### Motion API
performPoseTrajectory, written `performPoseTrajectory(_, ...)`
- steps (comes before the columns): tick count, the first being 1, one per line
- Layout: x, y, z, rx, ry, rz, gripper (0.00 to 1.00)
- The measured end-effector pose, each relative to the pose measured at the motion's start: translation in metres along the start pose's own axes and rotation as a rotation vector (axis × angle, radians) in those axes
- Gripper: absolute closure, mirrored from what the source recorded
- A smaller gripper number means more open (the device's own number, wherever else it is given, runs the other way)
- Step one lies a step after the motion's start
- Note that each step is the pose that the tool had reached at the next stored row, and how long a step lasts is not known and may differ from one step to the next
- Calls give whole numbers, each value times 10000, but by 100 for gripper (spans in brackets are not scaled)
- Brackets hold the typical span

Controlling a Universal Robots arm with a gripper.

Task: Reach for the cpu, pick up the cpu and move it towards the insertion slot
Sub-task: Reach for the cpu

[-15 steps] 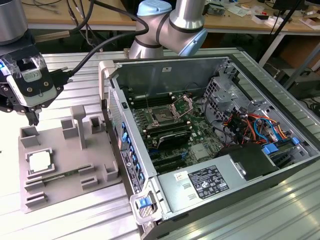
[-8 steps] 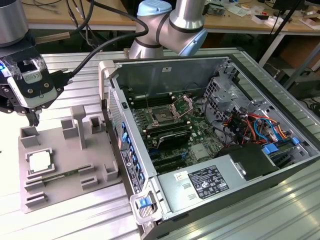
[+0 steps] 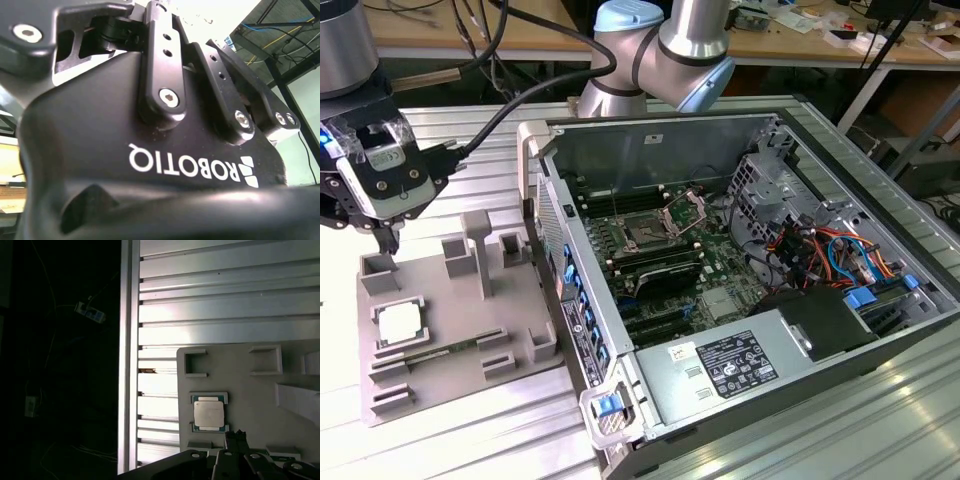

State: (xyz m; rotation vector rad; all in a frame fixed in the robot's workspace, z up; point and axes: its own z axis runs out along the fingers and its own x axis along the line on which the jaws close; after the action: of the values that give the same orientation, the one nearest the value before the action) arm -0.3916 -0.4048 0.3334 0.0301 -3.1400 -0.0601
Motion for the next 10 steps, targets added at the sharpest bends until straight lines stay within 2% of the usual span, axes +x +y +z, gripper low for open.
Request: performPoseTrajectory(10, 0, -1, 24, 0, 0, 0, 89)
